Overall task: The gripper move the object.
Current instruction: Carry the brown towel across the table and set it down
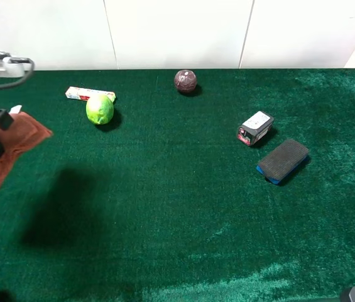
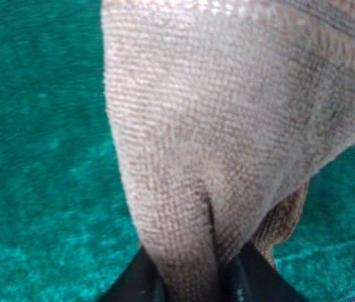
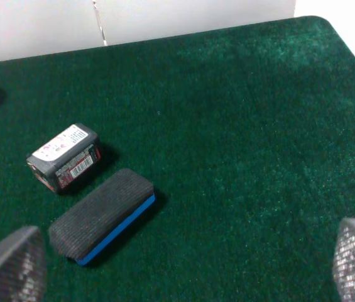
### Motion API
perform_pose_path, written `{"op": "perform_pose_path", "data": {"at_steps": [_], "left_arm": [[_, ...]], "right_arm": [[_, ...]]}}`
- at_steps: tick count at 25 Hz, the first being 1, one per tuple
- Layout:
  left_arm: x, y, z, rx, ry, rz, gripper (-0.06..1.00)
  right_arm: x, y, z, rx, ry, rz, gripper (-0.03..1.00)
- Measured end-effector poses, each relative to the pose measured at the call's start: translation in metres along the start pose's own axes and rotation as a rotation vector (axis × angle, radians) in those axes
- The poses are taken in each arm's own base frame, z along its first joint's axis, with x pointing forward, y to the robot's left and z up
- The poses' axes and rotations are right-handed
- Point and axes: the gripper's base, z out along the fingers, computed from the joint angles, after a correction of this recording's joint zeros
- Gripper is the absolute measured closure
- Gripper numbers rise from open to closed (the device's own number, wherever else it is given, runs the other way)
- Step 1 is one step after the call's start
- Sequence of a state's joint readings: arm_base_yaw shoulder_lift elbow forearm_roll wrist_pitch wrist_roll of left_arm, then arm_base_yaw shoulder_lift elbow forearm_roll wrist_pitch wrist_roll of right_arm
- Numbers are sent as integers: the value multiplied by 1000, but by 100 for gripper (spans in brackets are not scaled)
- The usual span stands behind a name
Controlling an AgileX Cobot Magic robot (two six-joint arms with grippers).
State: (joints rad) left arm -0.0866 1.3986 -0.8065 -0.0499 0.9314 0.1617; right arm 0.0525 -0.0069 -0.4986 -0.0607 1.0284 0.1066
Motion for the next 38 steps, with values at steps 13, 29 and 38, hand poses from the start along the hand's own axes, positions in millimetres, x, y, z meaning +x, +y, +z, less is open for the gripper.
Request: {"op": "perform_pose_path", "data": {"at_steps": [13,29,38], "left_arm": [[-15,-64,-11,12,-105,135,79],[-112,-95,-35,11,-208,220,79],[-164,-142,-14,-17,-195,336,79]], "right_arm": [[0,0,0,0,0,0,27],[0,0,0,0,0,0,27],[0,0,0,0,0,0,27]]}}
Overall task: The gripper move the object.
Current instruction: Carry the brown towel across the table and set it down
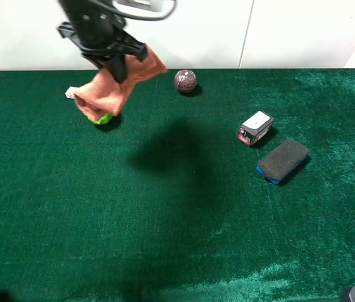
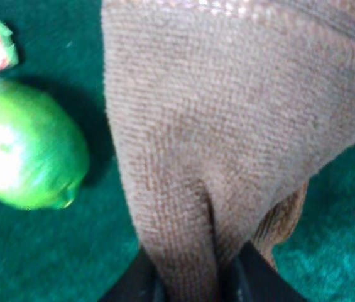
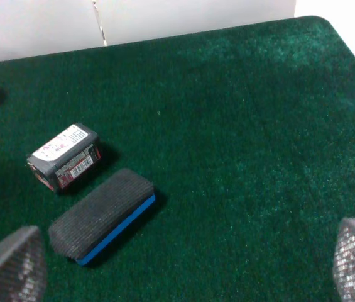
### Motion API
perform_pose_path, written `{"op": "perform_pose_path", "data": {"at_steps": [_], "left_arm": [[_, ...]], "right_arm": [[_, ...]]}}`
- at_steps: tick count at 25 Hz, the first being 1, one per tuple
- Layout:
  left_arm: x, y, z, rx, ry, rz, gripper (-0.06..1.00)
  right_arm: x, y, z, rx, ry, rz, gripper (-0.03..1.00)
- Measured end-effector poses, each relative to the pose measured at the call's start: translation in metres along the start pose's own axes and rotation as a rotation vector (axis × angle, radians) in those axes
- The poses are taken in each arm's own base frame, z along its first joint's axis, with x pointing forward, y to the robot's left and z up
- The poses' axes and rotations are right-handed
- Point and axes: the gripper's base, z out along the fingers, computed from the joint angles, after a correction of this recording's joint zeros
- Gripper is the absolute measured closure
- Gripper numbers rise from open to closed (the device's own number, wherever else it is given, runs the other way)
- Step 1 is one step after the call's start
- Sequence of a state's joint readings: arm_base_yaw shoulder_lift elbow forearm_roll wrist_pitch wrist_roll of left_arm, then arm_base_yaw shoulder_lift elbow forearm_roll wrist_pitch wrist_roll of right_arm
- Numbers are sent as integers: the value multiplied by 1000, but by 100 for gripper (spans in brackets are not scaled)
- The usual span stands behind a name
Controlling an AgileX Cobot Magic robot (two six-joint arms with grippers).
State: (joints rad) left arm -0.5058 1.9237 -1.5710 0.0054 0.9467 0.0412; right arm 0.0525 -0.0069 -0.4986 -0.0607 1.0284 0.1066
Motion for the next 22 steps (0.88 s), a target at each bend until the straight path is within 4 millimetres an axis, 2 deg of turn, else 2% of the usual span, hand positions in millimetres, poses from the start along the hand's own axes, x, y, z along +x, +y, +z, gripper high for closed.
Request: {"op": "perform_pose_path", "data": {"at_steps": [6,10,16,22], "left_arm": [[-8,-21,43,9,86,47,79],[-7,-24,64,-21,136,51,79],[-7,-14,68,-122,143,54,79],[-8,-13,74,-135,146,53,79]], "right_arm": [[0,0,0,0,0,0,27],[0,0,0,0,0,0,27],[0,0,0,0,0,0,27],[0,0,0,0,0,0,27]]}}
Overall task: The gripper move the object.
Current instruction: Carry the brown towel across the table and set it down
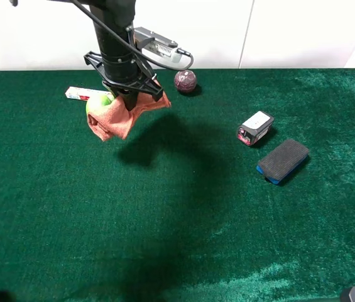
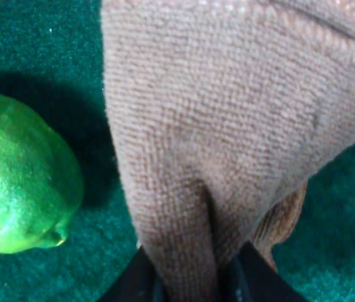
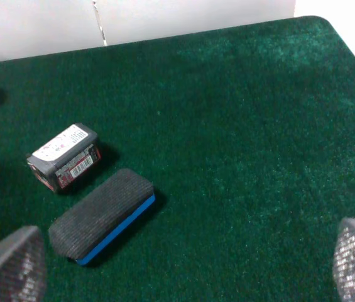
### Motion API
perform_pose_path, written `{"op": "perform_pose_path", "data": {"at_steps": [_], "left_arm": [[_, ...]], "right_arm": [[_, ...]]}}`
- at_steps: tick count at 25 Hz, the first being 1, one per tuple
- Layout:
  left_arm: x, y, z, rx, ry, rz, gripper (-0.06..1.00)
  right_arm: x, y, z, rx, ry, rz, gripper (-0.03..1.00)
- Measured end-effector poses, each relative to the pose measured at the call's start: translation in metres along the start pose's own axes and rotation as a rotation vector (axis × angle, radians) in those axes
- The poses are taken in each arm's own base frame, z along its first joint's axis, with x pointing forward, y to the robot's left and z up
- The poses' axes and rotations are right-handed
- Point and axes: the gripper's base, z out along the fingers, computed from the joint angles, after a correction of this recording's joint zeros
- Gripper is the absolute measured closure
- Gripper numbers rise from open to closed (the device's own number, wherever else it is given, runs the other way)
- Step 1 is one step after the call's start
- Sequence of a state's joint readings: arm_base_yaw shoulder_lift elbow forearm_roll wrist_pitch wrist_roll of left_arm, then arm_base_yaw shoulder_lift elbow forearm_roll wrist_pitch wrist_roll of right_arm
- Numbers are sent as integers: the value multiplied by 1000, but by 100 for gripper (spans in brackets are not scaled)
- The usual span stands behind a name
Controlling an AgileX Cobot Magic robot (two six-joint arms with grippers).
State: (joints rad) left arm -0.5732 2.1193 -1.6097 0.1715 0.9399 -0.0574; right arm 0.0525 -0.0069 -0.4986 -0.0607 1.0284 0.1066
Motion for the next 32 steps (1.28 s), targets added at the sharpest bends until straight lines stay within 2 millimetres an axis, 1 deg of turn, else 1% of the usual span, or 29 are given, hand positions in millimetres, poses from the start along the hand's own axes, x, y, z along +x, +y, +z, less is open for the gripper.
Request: {"op": "perform_pose_path", "data": {"at_steps": [6,8,23,24,25,27,29,31,32], "left_arm": [[-1,-3,26,1,47,7,79],[0,-4,31,3,58,7,79],[0,-4,32,4,64,5,78],[0,-4,32,4,66,5,74],[1,-4,32,3,71,5,68],[1,-4,32,3,76,5,52],[2,-4,32,3,82,2,33],[2,-4,32,2,83,1,21],[2,-4,32,2,83,1,18]], "right_arm": [[0,0,0,0,0,0,27],[0,0,0,0,0,0,27],[0,0,0,0,0,0,27],[0,0,0,0,0,0,27],[0,0,0,0,0,0,27],[0,0,0,0,0,0,27],[0,0,0,0,0,0,27],[0,0,0,0,0,0,27],[0,0,0,0,0,0,27]]}}
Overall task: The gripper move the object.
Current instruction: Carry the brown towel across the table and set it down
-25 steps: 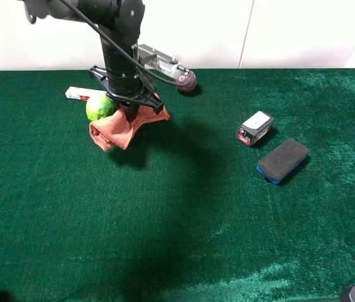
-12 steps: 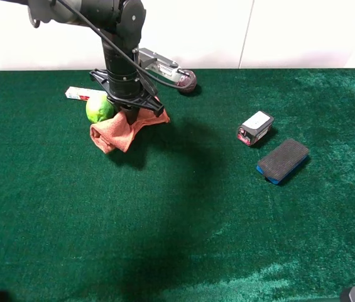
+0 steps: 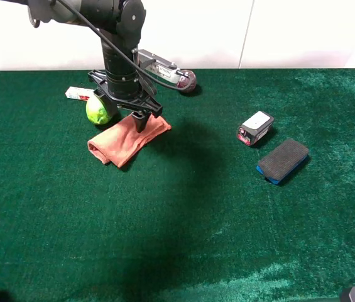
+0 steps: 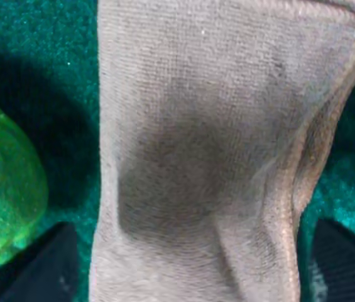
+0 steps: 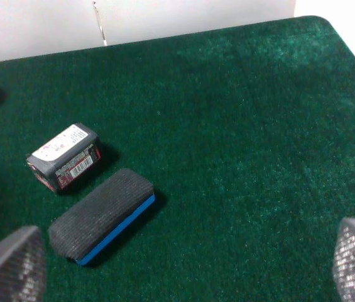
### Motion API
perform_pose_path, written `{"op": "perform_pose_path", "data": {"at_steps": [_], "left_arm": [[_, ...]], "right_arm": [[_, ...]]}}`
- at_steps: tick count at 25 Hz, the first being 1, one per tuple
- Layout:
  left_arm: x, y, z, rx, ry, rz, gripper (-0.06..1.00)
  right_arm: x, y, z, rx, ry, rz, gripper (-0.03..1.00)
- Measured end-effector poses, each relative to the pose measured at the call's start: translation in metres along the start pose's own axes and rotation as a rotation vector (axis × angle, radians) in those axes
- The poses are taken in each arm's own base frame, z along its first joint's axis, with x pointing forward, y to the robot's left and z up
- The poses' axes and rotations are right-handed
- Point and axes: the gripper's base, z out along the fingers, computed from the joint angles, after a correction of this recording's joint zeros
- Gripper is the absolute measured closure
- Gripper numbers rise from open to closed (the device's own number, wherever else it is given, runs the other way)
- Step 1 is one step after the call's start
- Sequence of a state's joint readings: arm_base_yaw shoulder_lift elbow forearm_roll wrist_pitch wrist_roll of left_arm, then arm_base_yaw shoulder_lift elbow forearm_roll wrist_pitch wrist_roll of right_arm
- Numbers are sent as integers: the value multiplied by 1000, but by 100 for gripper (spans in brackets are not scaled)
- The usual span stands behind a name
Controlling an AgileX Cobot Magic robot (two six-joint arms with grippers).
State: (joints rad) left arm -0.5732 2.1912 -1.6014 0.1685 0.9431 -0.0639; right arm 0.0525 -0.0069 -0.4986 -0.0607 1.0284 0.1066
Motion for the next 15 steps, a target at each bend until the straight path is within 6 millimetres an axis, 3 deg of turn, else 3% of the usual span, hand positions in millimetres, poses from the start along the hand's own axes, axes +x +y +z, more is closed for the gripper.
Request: {"op": "perform_pose_path", "data": {"at_steps": [11,15], "left_arm": [[1,0,-2,0,-1,-1,12],[2,2,-18,0,-33,-6,12]], "right_arm": [[0,0,0,0,0,0,27],[0,0,0,0,0,0,27]]}}
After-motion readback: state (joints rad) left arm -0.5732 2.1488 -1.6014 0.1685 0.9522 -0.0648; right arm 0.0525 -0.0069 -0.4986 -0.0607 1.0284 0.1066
